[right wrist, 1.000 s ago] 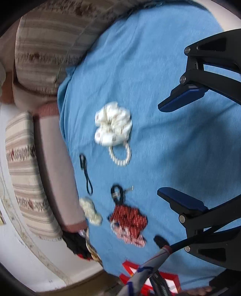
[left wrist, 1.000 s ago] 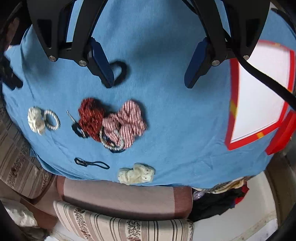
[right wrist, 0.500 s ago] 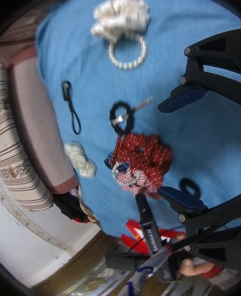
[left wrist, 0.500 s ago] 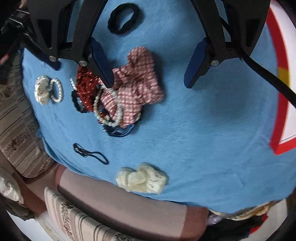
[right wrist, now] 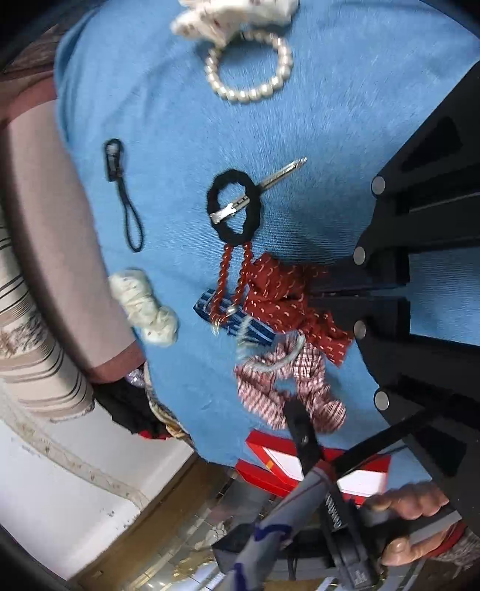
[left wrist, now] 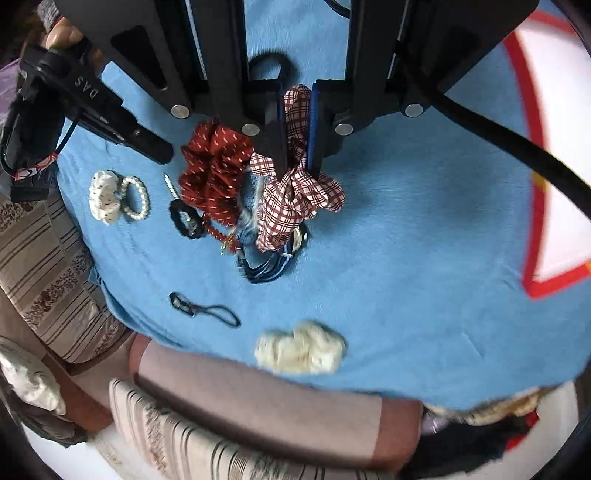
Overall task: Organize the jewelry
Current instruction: 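Grasp the plaid scrunchie with the left tool while the right grasps the red polka-dot scrunchie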
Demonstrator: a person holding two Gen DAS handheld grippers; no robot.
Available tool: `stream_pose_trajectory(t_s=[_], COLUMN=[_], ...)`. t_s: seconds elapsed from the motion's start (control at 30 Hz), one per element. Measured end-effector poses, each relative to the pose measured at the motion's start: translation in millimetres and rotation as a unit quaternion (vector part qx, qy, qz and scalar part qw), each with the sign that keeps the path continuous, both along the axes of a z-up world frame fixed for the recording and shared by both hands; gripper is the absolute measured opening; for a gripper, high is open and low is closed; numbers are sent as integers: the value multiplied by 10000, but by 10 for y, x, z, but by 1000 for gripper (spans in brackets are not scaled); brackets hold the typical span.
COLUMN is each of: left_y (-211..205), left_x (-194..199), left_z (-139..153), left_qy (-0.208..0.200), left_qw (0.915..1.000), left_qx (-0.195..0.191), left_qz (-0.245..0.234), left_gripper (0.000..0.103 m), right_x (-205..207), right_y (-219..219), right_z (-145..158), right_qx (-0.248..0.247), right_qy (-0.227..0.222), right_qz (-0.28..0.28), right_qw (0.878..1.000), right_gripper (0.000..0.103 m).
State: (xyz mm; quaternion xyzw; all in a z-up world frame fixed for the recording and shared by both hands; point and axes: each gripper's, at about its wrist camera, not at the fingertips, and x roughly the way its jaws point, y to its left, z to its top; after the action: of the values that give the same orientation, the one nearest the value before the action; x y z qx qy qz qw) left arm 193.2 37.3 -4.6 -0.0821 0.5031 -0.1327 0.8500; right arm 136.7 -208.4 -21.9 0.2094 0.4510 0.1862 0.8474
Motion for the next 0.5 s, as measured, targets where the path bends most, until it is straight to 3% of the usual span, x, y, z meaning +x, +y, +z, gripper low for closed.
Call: stream_pose_trajectory(t_s=[0.27,0.33,0.37,0.4,0.5], left_y=[231,316,352,376,448], left_x=[-546,-644,-681,-707,-775], left_z=[586,630,632,624,536], left_qy=[-697,-715,-707,-697,-586], left_qw=[9966,9965,9966,9966,9969], left_qx=[367,293,256,236,154], left_qz=[234,313,350,382,502], left_gripper=[9,9,9,9,9], right_x=[-291,-266,-244,-247,-95], right_y=[-12,-10,-10,-17,38], right_z=[269,215,182,166,30], right_qx=[-443,-537,-640,-705,-623], right_qy=[-284,-174,-186,-246,-102], right_qz=[2,-16,-115,-215,-276], right_qw=[9986,9984,9977,9970,9976], right_gripper=[3,28,60,74,74])
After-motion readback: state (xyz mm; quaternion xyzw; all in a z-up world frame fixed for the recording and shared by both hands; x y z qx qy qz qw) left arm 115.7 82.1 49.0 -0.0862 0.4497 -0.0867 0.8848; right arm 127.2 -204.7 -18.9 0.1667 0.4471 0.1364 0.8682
